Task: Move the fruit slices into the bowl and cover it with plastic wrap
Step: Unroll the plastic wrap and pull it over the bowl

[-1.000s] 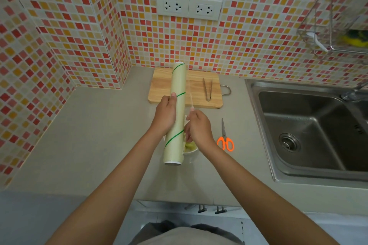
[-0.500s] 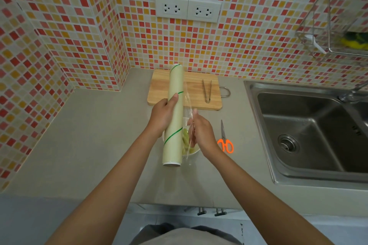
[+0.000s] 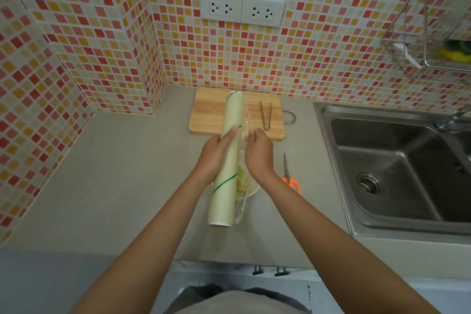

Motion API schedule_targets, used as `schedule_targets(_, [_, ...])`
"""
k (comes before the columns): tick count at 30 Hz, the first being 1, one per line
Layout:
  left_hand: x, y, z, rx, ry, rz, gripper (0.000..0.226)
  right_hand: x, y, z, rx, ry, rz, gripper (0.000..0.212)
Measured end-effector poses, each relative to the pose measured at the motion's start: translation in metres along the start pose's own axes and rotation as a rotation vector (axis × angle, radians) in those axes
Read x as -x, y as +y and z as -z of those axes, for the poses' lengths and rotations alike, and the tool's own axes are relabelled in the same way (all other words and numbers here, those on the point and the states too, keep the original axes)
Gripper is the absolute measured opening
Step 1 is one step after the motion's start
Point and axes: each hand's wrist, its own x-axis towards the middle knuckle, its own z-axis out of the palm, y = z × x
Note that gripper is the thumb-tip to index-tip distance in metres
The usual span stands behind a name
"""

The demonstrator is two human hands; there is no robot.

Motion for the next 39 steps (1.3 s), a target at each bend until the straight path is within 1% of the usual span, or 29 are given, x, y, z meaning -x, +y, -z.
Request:
schedule_targets(2, [0.001,-0.005,0.0,-0.023,0.007,0.0,0.048,0.001,0.003,0.0,0.01,-0.005,-0.002,0.034])
schedule_targets(4, [-0.003,-0.009,0.006,-0.006,0.035,0.014,0.044,-0.001,0.007,0.003,0.013,0.012,-0.02,0.035])
schedule_targets(7, [-0.003,-0.012,0.013,0.206,-0.011,0.11,0.036,-0.004,0.016,0.009,-0.013,0.025,-0.057,0.04])
schedule_targets(8, [-0.003,-0.012,0.012,0.201,-0.02,0.117,0.034,-0.004,0.018,0.009,-0.021,0.022,-0.064,0.04])
schedule_targets(11, [-0.001,-0.012,0.009,0.026,-0.04,0.079,0.035,-0.003,0.022,0.009,-0.027,0.023,-0.073,0.039])
schedule_targets(12, [-0.002,-0.012,0.01,0.026,-0.054,0.082,0.035,-0.002,0.023,0.01,-0.031,0.028,-0.077,0.039])
schedule_targets(16, [-0.009,-0.011,0.02,0.143,-0.021,0.125,0.032,-0.004,0.031,0.019,-0.018,0.058,-0.089,0.032])
schedule_targets(18, [-0.009,-0.011,0.02,0.2,-0.031,0.161,0.032,-0.003,0.034,0.023,-0.021,0.064,-0.085,0.032])
schedule_targets(19, [-0.008,-0.011,0.019,0.169,-0.037,0.158,0.033,-0.003,0.035,0.023,-0.02,0.061,-0.08,0.033])
schedule_targets(22, [-0.008,-0.015,0.018,-0.023,-0.029,0.107,0.046,-0.003,0.038,0.024,-0.014,0.053,-0.068,0.035])
schedule_targets(24, [-0.008,-0.015,0.021,-0.083,0.001,0.1,0.041,-0.005,0.041,0.026,0.001,0.059,-0.061,0.036])
schedule_targets(25, [-0.009,-0.015,0.023,-0.066,0.013,0.123,0.037,-0.006,0.043,0.028,0.015,0.06,-0.058,0.035])
schedule_targets(28, [-0.008,-0.012,0.029,0.147,-0.035,0.225,0.032,-0.008,0.049,0.032,0.034,0.041,-0.057,0.032])
schedule_targets(29, [-0.008,-0.011,0.031,0.152,-0.054,0.22,0.031,-0.007,0.051,0.033,0.033,0.037,-0.059,0.032])
schedule_targets(31, [-0.01,-0.013,0.032,0.066,-0.078,0.199,0.041,-0.006,0.053,0.034,0.029,0.037,-0.067,0.032])
schedule_targets(32, [-0.01,-0.013,0.034,0.037,-0.075,0.192,0.042,-0.007,0.054,0.034,0.027,0.04,-0.069,0.032])
schedule_targets(35, [-0.012,-0.015,0.04,0.051,-0.035,0.183,0.034,-0.009,0.057,0.035,0.029,0.059,-0.08,0.031])
schedule_targets(39, [-0.015,-0.02,0.044,0.061,0.022,0.18,0.046,-0.011,0.061,0.037,0.045,0.049,-0.095,0.031])
